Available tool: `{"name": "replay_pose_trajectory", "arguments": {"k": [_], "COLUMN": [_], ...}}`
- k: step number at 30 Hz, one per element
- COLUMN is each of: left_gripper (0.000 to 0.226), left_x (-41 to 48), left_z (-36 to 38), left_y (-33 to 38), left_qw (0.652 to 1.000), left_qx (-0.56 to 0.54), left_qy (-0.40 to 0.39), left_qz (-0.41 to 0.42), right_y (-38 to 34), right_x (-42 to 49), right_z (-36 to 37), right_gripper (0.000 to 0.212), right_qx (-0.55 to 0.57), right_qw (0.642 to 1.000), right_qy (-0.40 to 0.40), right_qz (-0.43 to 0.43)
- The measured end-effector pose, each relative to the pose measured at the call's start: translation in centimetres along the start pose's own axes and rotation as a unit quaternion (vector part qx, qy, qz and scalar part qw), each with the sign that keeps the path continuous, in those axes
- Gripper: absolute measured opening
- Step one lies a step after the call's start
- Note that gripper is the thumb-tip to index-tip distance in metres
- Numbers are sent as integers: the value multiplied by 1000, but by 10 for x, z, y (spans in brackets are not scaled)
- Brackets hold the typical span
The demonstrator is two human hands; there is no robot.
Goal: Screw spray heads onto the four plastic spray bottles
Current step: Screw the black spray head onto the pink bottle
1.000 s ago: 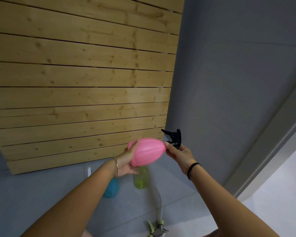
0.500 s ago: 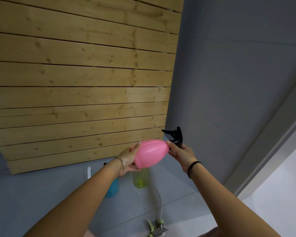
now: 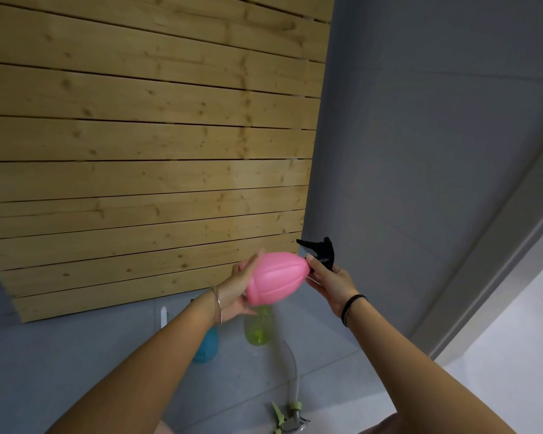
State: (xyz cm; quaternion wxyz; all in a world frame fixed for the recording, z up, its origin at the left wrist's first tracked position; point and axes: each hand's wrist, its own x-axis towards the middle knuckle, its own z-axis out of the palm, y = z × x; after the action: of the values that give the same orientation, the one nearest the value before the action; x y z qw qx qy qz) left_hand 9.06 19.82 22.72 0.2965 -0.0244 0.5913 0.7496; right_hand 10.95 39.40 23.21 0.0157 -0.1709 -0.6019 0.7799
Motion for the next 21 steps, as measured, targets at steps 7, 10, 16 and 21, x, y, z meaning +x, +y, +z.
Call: {"name": "replay_pose_trajectory", "arguments": {"k": [7, 10, 16, 21], "left_gripper": [118, 90, 55, 43], "left_x": [4, 1, 9, 10], "left_z": [-4, -4, -1, -2], "left_y": [-4, -5, -7, -3], "left_qw": [998, 999, 993, 975], "left_qx": [-21, -35, -12, 26], "left_qy": [7, -19, 96, 159], "left_qz": [51, -20, 62, 151], "right_y": [-1, -1, -2, -5], "right_x": [-2, -3, -3, -2], "right_z": [2, 6, 16, 28], "right_gripper": [15, 24, 18, 31], "right_qx": [11, 5, 34, 83], "right_qw": [1000, 1000, 999, 995], "right_qy": [7, -13, 7, 49], "right_qz": [-10, -22, -24, -20]}}
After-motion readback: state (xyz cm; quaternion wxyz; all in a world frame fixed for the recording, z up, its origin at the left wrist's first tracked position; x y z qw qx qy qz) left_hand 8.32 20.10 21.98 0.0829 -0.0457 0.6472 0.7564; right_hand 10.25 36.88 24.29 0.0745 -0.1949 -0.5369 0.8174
